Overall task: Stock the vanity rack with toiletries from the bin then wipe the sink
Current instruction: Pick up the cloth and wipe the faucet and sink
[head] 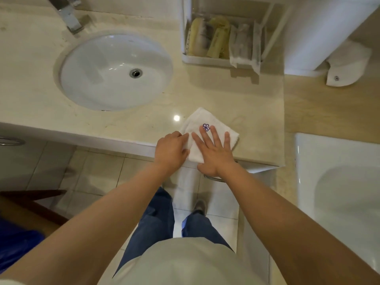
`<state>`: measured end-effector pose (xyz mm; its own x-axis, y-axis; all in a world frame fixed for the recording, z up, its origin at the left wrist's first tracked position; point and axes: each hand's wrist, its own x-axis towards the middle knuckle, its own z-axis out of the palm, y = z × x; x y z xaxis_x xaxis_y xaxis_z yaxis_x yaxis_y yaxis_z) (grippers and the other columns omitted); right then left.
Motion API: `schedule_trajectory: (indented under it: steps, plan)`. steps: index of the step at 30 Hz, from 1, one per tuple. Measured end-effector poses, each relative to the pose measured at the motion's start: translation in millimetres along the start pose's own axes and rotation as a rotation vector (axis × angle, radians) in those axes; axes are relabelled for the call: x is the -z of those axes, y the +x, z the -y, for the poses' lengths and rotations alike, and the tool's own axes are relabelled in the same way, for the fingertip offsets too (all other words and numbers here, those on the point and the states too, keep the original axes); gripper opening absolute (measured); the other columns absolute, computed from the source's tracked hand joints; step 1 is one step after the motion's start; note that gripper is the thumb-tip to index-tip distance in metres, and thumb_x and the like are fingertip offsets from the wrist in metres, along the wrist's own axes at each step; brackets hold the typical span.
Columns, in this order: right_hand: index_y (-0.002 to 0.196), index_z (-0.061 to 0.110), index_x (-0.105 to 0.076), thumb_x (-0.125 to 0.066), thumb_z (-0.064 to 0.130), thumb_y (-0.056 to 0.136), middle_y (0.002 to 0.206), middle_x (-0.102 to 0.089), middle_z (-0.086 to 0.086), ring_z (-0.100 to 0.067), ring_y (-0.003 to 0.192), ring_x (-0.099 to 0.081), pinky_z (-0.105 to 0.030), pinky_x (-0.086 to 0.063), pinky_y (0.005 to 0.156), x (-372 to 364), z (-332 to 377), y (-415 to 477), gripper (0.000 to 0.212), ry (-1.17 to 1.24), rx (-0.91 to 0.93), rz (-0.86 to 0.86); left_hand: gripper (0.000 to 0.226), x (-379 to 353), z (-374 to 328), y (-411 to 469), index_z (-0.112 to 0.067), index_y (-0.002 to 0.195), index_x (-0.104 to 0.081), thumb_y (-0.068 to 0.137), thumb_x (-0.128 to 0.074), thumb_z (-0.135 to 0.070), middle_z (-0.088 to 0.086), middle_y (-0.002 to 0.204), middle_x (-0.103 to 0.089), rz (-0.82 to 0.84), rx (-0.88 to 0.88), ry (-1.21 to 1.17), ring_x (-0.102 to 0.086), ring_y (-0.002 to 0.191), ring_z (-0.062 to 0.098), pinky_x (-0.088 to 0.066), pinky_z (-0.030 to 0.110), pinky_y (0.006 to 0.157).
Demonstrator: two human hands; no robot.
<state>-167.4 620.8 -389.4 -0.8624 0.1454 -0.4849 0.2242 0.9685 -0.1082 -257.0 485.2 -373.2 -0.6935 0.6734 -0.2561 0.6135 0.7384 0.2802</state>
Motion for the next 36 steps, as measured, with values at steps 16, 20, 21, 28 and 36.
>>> schedule_trajectory:
  steps: [16, 20, 21, 28, 36]
  plan:
    - [0.148, 0.034, 0.025, -0.051, 0.049, 0.083, 0.156, 0.034, 0.005, -0.026, 0.142, 0.034, -0.060, 0.018, 0.112, -20, -81, -59, 0.101, 0.084, -0.222, 0.019, 0.047, -23, -95, 30, -0.016, 0.133, -0.050, 0.089, -0.057, -0.030, 0.005, 0.113, -0.059, 0.082, -0.255, 0.068, -0.057, 0.096, 0.028, -0.048, 0.038, 0.079]
    - [0.149, 0.034, 0.023, -0.051, 0.049, 0.083, 0.156, 0.032, 0.005, -0.026, 0.142, 0.033, -0.060, 0.016, 0.113, -22, -101, -70, 0.100, 0.118, -0.264, 0.013, 0.051, -27, -117, 40, -0.018, 0.136, -0.049, 0.088, -0.058, -0.029, 0.005, 0.118, -0.057, 0.108, -0.296, 0.047, -0.055, 0.103, 0.028, -0.046, 0.037, 0.082]
    - [0.149, 0.034, 0.022, -0.051, 0.047, 0.083, 0.156, 0.032, 0.005, -0.026, 0.143, 0.033, -0.060, 0.016, 0.113, -22, -105, -73, 0.100, 0.131, -0.272, 0.019, 0.051, -29, -122, 42, -0.018, 0.136, -0.049, 0.088, -0.058, -0.028, 0.005, 0.118, -0.057, 0.111, -0.306, 0.044, -0.055, 0.103, 0.028, -0.046, 0.037, 0.082]
    - [0.149, 0.032, 0.023, -0.054, 0.043, 0.084, 0.157, 0.032, 0.004, -0.026, 0.143, 0.032, -0.057, 0.014, 0.115, -24, -128, -87, 0.102, 0.198, -0.346, 0.033, 0.050, -37, -155, 53, -0.017, 0.135, -0.049, 0.088, -0.058, -0.027, 0.007, 0.120, -0.056, 0.139, -0.376, 0.066, -0.054, 0.104, 0.031, -0.047, 0.039, 0.081]
    - [0.148, 0.019, 0.028, -0.062, 0.034, 0.083, 0.155, 0.034, -0.011, -0.038, 0.141, 0.031, -0.059, 0.011, 0.115, -31, -104, -76, 0.112, 0.132, -0.456, -0.001, 0.054, -34, -150, 52, -0.021, 0.143, -0.042, 0.091, -0.054, -0.026, 0.006, 0.126, -0.052, 0.166, -0.349, 0.045, -0.052, 0.109, 0.029, -0.047, 0.040, 0.084]
